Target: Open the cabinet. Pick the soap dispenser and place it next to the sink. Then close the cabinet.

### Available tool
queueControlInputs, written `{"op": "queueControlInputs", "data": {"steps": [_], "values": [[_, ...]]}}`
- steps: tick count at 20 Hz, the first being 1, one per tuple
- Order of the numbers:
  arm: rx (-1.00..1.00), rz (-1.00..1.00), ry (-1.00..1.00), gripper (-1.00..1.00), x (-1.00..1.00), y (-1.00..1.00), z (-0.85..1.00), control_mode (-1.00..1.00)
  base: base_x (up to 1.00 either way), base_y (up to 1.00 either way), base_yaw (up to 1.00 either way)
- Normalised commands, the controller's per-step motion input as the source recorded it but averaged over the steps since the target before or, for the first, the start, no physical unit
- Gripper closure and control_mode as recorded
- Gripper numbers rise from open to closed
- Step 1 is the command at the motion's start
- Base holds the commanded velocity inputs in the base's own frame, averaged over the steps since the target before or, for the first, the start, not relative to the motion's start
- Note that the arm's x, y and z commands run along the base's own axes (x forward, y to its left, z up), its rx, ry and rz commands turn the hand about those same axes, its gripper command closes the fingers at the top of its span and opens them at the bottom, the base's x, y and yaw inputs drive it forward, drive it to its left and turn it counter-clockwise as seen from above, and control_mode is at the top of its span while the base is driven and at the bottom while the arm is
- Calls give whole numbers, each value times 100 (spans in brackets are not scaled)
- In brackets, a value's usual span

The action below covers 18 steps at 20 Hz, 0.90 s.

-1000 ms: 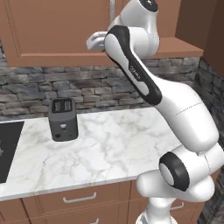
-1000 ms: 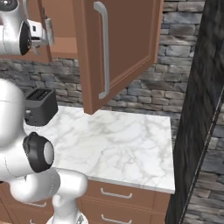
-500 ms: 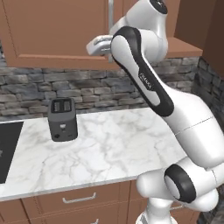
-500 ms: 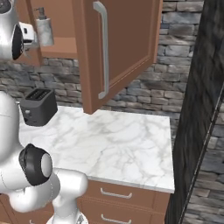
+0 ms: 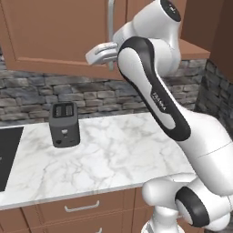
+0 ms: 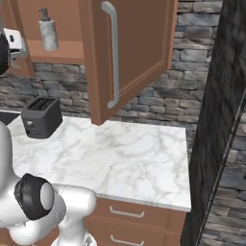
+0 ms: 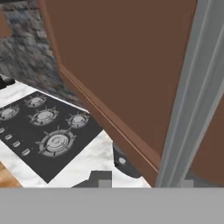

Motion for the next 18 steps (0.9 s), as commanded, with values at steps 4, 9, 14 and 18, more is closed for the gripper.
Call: {"op": "queueControlInputs", "data": {"steps": [4, 9, 14, 18], "values": [[-3, 10, 0, 100, -97, 76, 11, -100, 0, 0, 0], [-2, 10, 0, 100, -98, 69, 11, -100, 0, 0, 0], [0, 3, 0, 100, -41, 35, 5, -100, 0, 0, 0], [0, 0, 0, 100, -4, 2, 0, -100, 0, 0, 0]]}}
